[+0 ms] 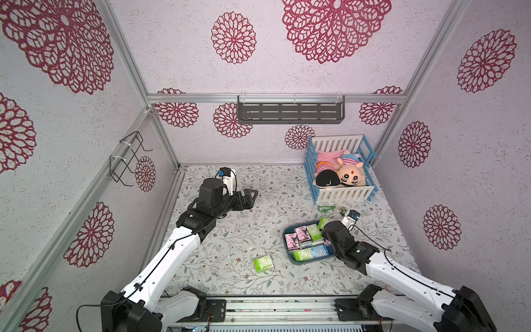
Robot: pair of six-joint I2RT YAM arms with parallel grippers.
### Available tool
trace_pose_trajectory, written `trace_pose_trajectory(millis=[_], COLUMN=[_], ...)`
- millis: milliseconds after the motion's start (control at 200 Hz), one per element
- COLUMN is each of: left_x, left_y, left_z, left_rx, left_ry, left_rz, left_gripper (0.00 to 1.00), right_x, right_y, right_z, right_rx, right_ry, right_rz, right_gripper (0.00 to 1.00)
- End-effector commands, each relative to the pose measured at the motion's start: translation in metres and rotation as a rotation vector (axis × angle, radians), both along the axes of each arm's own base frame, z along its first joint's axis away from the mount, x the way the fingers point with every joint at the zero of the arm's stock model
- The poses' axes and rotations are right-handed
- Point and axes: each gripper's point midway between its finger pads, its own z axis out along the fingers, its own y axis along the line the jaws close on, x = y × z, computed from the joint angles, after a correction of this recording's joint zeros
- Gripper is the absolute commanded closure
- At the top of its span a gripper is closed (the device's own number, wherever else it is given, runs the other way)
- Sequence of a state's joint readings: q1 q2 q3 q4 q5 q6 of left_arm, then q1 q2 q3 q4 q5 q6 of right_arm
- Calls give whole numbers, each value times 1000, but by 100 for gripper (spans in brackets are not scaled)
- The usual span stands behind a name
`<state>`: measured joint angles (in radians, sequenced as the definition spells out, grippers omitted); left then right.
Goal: Put the pocket tissues into the storage box
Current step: Place the pocket tissues in the storage box.
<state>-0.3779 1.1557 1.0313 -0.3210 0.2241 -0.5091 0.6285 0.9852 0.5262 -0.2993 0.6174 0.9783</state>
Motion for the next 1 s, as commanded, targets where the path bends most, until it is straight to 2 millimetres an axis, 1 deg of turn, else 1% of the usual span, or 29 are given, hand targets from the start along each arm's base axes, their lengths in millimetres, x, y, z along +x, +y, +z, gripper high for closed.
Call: trace_pose_trajectory(millis=[0, 105, 215, 270, 315, 430, 480, 535, 565, 585, 605, 615, 620, 641, 756, 791, 851, 906, 996], left_x=[1, 6, 10, 11, 11, 9, 10, 10, 10, 10, 10, 10, 10, 10, 10, 10, 10, 9, 7], left_y=[3, -1, -6, -8, -9, -5, -2, -3, -4, -5, -5, -6, -6, -6, -5, -4, -3, -2, -1], left_z=[4, 5, 3, 4, 6, 4, 1, 0, -1, -1, 0, 0, 0, 0, 5, 6, 8, 9, 9], left_rx=[16, 5, -6, -12, -16, -5, 1, -1, 1, 1, 1, 2, 2, 3, 5, 4, 4, 7, 12], left_ry=[-21, -28, -22, -20, -21, -28, -27, -22, -18, -16, -16, -15, -16, -13, -27, -29, -34, -34, -36], left_rz=[8, -6, -22, -26, -30, -15, -7, -11, -18, -23, -27, -29, -29, -31, -26, -24, -20, -20, -16], left_gripper=[3, 3, 3, 3, 3, 3, 3, 3, 3, 3, 3, 3, 3, 3, 3, 3, 3, 3, 3], right_x=[-9, -17, -22, -23, -25, -34, -33, -30, -27, -25, -23, -22, -21, -19, -4, 2, 11, 18, 28], right_y=[-2, -7, -9, -6, -2, -3, -2, 1, 3, 4, 5, 5, 5, 6, 12, 15, 20, 19, 24], right_z=[6, 7, 8, 10, 7, -14, -15, -10, -7, -5, -4, -2, -3, -1, 7, 10, 18, 25, 41], right_rx=[23, 29, 39, 49, 52, 44, 47, 57, 57, 55, 49, 46, 43, 36, -52, -92, -181, -273, -384], right_ry=[9, 14, 16, 20, 37, 125, 129, 110, 96, 88, 82, 77, 78, 75, 94, 109, 147, 201, 253], right_rz=[21, 20, 23, 42, 71, 80, 84, 92, 100, 106, 112, 115, 116, 122, 178, 203, 257, 278, 350], right_gripper=[72, 62, 62, 69, 77, 94, 98, 98, 96, 92, 85, 79, 79, 70, 52, 50, 50, 49, 49])
